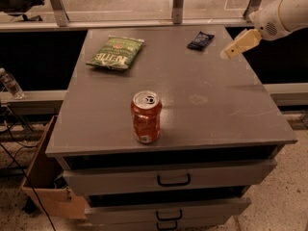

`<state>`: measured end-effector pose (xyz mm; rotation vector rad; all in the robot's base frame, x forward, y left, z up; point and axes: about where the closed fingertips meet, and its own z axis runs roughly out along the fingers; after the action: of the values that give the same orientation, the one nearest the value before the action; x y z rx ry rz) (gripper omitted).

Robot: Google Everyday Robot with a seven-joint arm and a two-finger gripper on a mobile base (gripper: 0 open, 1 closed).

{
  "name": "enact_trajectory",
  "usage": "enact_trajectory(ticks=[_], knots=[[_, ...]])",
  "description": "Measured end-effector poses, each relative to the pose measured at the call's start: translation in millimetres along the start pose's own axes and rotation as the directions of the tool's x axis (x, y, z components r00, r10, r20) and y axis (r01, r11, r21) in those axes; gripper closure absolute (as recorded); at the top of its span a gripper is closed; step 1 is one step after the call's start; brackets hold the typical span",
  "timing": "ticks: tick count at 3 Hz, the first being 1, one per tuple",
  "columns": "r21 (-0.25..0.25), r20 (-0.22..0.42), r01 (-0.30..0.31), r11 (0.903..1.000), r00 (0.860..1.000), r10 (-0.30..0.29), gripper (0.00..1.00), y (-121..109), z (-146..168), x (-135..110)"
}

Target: Move rxbar blueberry near green jalapeno chip bag

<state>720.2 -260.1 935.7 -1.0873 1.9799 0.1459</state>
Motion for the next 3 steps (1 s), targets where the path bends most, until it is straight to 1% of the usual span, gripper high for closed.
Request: enact_trajectory(ticks=[1, 2, 3], knots=[[0.046, 0.103, -0.134, 0.9899, 0.986, 0.129, 0.00, -20.2, 31.6, 2.4], [0.078, 0.190, -0.272, 0.9591, 0.948, 0.254, 0.00, -36.2, 60.5, 5.2], [0.104, 0.251, -0.369, 0.9236, 0.908, 0.335, 0.00, -50.7, 89.3, 6.3]])
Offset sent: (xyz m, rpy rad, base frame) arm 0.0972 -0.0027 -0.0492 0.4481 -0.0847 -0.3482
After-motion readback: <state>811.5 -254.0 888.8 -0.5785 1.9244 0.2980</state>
